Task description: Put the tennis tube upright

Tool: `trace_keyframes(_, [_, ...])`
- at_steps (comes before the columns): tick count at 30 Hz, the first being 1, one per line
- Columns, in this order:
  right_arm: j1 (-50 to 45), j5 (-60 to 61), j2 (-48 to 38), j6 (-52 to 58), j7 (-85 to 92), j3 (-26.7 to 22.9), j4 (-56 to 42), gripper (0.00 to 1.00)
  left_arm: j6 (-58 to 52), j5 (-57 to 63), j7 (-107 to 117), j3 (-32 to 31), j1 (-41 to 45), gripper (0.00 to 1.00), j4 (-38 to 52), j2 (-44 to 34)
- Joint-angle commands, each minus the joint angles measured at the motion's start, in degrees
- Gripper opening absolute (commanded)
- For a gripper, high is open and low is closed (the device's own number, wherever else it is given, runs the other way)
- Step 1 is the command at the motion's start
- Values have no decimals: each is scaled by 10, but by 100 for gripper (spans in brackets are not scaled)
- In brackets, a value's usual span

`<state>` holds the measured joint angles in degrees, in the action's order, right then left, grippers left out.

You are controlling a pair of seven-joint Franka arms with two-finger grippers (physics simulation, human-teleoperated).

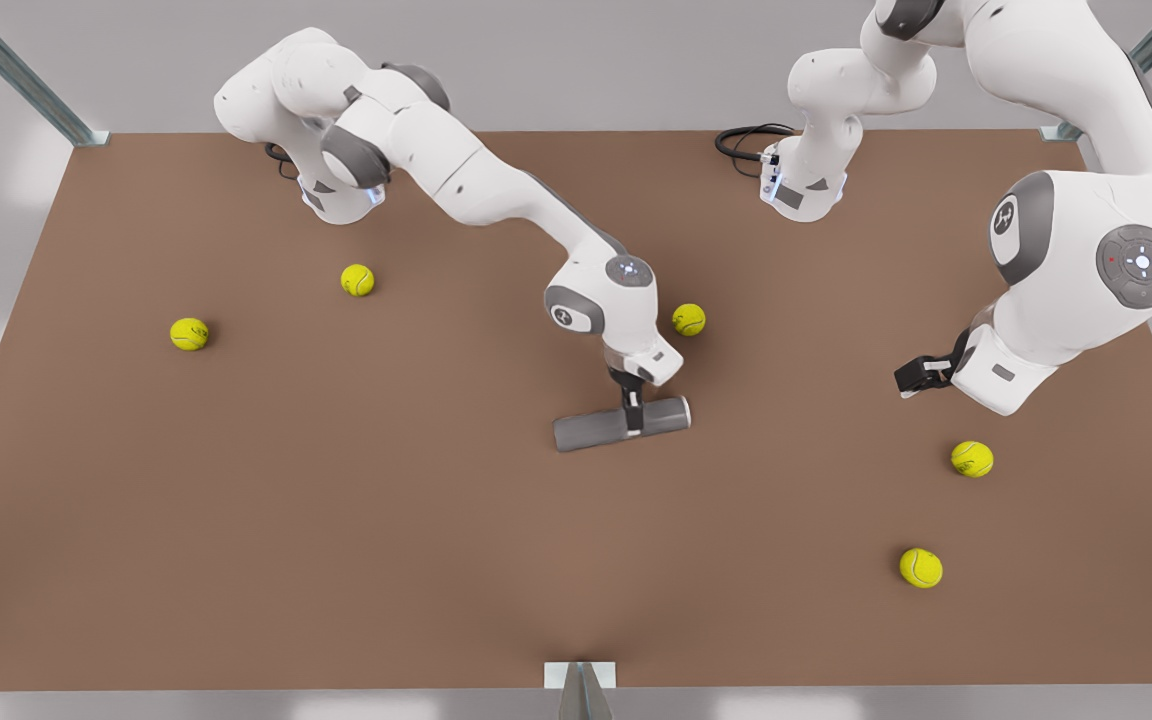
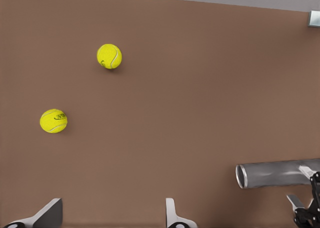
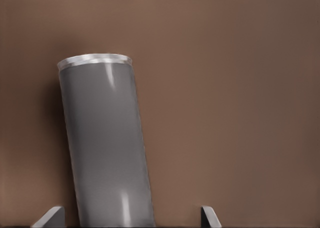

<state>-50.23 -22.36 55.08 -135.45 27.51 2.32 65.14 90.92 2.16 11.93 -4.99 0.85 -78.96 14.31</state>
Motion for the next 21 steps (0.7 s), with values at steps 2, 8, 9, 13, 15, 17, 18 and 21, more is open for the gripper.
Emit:
trace_keyframes(2, [-14,41,-60,9,21,7,50,100,-5,-2,54,-2,13,100,0,-4])
trace_keyframes(8, [138,194,-332,496,-238,-11,109,100,0,-8,457,-20,84,100,0,18])
trace_keyframes(9, [164,194,-336,531,-321,-58,107,100,5,-35,606,-32,125,100,13,41])
trace_keyframes(13, [257,226,-427,551,-333,-204,112,100,153,-40,1137,-33,228,100,84,150])
trace_keyframes(15, [293,224,-475,578,-333,-210,115,100,195,-39,1263,-33,237,100,101,181])
trace_keyframes(17, [314,217,-516,613,-330,-209,118,100,242,-39,1370,-33,248,100,100,197])
trace_keyframes(18, [315,217,-523,615,-330,-210,131,100,262,-34,1403,-32,276,100,96,202])
trace_keyframes(21, [329,217,-492,615,-334,-210,145,100,312,-30,1476,-32,283,100,93,242])
